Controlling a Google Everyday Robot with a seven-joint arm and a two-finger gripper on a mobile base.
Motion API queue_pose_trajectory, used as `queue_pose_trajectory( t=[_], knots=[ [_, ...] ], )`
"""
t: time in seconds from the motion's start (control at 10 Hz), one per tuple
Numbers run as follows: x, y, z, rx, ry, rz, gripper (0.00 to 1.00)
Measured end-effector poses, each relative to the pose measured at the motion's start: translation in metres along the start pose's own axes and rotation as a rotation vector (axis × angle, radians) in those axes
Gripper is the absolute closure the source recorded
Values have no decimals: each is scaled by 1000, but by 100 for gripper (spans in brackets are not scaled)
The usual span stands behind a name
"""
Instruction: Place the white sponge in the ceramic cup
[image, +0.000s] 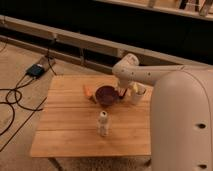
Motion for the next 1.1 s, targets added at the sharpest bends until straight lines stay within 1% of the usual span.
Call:
queue_pose_trajectory(
  t=[0.2,0.3,0.4,0.6,0.7,0.9,1.0,1.1],
  knots=[
    [-5,0,-15,0,-7,-11,24],
    [-4,2,-23,-3,-4,-18,24],
    [-2,4,-34,-7,3,-29,24],
    [11,11,-59,-19,37,-60,24],
    [21,17,-68,-32,70,-76,24],
    [56,35,-86,-86,203,-131,24],
    [70,46,-96,-122,258,-152,24],
    [78,51,-102,-141,292,-165,24]
  ],
)
